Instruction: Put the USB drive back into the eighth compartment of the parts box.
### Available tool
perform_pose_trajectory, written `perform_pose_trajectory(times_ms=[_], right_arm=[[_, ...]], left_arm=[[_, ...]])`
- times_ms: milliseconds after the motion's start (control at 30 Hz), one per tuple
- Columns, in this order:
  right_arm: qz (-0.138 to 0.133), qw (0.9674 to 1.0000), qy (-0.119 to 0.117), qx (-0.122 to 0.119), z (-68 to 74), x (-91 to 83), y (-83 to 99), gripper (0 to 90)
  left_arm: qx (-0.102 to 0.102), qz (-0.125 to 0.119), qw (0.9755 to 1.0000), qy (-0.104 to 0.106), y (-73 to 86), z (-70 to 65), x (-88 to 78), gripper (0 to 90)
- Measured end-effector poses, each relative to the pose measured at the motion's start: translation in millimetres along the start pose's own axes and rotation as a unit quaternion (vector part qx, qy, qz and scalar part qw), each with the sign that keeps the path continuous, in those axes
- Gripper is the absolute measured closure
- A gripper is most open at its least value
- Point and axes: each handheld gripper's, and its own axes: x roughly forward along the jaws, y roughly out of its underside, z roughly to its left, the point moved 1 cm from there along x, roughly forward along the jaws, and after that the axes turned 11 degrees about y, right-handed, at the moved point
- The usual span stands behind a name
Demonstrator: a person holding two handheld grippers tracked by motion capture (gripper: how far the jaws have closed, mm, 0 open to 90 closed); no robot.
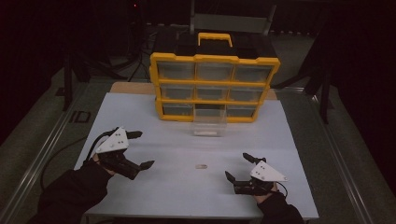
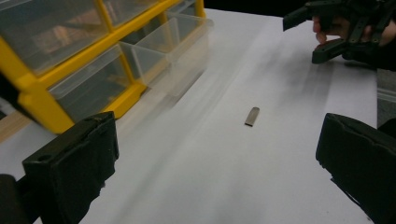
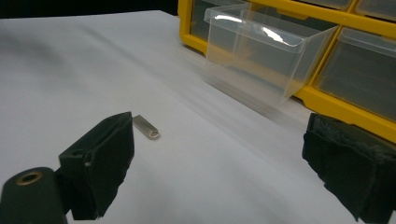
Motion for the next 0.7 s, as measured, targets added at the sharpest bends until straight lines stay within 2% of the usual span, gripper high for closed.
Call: perform_pose_trajectory(times_ms=[400,600,700], right_arm=[[-0.002,1.0000,-0.001,0.006,-0.6,-0.1,-0.6,9.3],[-0.002,1.0000,-0.001,0.004,-0.8,0.2,-0.6,9.3],[0.001,1.0000,-0.002,0.003,-1.1,0.7,-0.2,9.3]], left_arm=[[0.018,0.019,0.9994,0.024,-24.6,3.6,23.8,0.2],[0.027,0.033,0.9983,0.039,-30.4,2.8,36.9,0.2],[0.025,0.040,0.9979,0.044,-31.8,2.8,45.0,0.2]])
